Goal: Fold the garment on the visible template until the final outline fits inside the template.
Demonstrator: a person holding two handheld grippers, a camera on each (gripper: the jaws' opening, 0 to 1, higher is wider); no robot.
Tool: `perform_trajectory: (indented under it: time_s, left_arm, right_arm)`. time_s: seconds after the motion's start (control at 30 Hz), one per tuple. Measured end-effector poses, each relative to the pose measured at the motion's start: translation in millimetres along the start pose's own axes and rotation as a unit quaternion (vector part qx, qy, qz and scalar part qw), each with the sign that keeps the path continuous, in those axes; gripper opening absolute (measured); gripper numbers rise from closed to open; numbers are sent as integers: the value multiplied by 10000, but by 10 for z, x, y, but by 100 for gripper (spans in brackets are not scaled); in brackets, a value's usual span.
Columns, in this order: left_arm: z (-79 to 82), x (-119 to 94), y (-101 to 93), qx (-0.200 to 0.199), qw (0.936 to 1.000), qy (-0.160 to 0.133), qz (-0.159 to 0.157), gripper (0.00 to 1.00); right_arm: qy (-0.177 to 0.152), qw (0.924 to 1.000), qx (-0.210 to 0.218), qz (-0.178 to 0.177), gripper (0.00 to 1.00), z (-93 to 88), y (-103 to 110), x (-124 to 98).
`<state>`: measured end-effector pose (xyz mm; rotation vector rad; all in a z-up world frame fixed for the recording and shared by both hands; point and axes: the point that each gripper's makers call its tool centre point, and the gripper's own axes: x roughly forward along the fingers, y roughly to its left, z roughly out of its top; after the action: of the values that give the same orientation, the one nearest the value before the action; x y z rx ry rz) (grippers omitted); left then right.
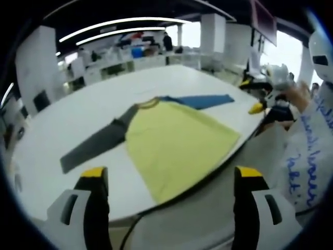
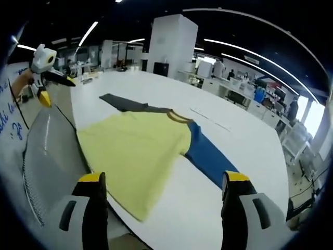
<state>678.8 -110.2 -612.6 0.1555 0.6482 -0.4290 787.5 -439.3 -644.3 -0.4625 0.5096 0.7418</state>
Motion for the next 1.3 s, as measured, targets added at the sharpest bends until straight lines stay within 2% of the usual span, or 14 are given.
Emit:
perform_trajectory:
  time_s: [0.1,0.23,0.53,0.67,0.73,0.93,1.13,1.3]
  left_arm:
    - [8,-12,-1,14,10000,-1,13,96]
    - [12,-11,-19,34,10000,2,8,96]
    - [45,17,-43,90,9999,50,-33,95]
    - [56,17,-55,130,9999,62,-63,94]
    - [47,15,-49,127,9999,93,-56,94]
    - [57,0,-24,102,9999,73,-19,93]
    - [52,5,-54,130,9998,92,-76,92]
    - [55,6,-39,137,9998,118,-43,92]
  right_arm:
    - [-64,9997,212,-84,83,-29,-100,14]
    - [-258,9987,328,-300,73,-25,-302,6]
    - [-396,9963,657,-383,62,-119,-514,78]
    - [-409,9951,785,-440,53,-182,-617,133]
    - [-487,9941,866,-439,49,-155,-628,147]
    - [-442,9930,952,-538,36,-274,-795,211]
    - [-510,9910,1010,-711,23,-287,-943,242]
    - [-538,9892,1068,-850,16,-323,-1086,266]
